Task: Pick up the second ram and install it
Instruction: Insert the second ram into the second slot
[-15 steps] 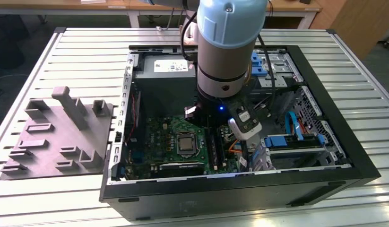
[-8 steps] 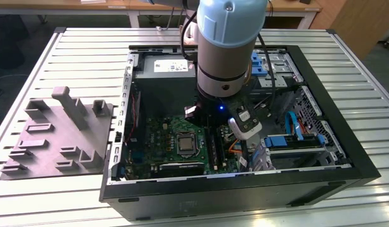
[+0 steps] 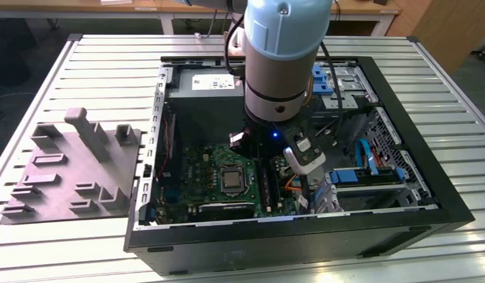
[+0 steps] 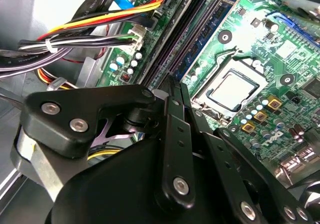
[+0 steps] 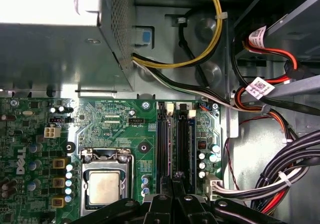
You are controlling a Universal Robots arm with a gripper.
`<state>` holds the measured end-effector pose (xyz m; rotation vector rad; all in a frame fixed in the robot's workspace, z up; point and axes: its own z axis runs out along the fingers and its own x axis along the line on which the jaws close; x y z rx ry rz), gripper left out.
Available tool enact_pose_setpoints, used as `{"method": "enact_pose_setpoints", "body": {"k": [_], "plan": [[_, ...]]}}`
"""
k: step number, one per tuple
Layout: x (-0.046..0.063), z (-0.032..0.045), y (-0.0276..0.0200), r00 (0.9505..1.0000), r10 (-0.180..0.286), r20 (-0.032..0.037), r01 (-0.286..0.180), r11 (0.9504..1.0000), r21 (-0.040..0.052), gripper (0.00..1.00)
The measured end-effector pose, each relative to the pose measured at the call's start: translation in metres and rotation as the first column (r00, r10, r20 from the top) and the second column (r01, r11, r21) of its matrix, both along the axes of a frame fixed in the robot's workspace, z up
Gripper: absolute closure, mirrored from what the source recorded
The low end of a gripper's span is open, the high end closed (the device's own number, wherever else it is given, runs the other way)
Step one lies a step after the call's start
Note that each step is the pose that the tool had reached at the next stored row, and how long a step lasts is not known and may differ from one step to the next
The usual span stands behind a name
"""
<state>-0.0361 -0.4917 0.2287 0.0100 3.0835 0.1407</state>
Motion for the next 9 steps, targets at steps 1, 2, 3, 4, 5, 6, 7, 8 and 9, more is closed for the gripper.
{"method": "enact_pose_setpoints", "body": {"k": [1,2,3,4,5,6,7,8,9], "plan": [[0.0,0.0,0.0,1.0,0.0,0.0,0.0,1.0,-0.0001,0.88],[0.0,-0.0001,0.0,1.0,0.0,0.0,0.0,1.0,-0.0001,0.88],[0.0,-0.0001,0.0,1.0,0.0,0.0,0.0,1.0,0.0,0.88],[0.0001,-0.0002,0.0,1.0,0.0,0.0,0.0,1.0,0.0001,0.88],[0.0003,-0.0002,0.0,1.0,0.0,0.0,0.0,1.0,0.0001,0.88],[0.0004,-0.0002,0.0,1.0,0.0,0.0001,0.0,1.0,0.0001,0.88],[0.0006,-0.0002,0.0,1.0,0.0,0.0,0.0,1.0,0.0001,0.88],[0.0007,-0.0002,0.0,1.0,0.0,0.0001,0.0,1.0,0.0002,0.88],[0.0007,-0.0002,0.0,1.0,0.0,0.0,0.0,1.0,0.0001,0.88]]}}
